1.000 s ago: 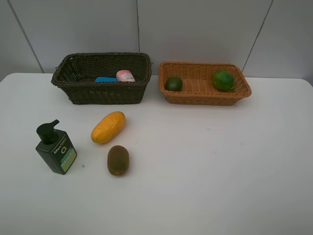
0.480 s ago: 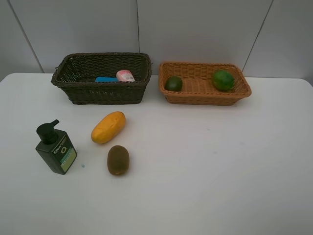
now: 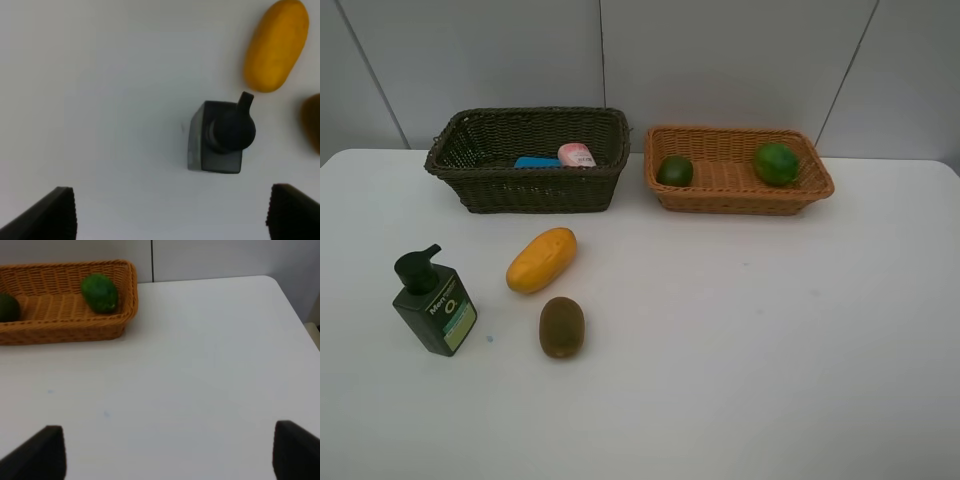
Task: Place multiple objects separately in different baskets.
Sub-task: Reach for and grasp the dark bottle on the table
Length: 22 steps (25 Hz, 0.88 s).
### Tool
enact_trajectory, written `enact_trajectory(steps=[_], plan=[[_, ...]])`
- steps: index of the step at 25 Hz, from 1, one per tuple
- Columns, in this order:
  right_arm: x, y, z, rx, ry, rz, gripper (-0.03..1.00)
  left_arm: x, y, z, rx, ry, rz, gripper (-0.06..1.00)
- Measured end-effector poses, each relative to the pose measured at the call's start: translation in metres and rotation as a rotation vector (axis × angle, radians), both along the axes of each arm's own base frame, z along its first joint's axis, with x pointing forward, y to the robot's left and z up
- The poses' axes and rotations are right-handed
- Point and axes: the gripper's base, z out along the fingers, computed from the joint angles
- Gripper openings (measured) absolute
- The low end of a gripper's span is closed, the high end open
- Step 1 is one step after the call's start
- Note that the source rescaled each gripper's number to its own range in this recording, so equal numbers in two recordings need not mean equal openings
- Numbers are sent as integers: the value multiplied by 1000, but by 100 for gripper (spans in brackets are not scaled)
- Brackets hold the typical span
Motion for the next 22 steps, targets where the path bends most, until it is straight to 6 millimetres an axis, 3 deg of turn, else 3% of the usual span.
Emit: enact_trajectory(steps=[13,22], plan=[[0,0,0,1,0,-1,100,37,-12,-34,-54,152,-112,100],[0,0,0,1,0,-1,100,59,-49,-65,-19,235,-163,100]])
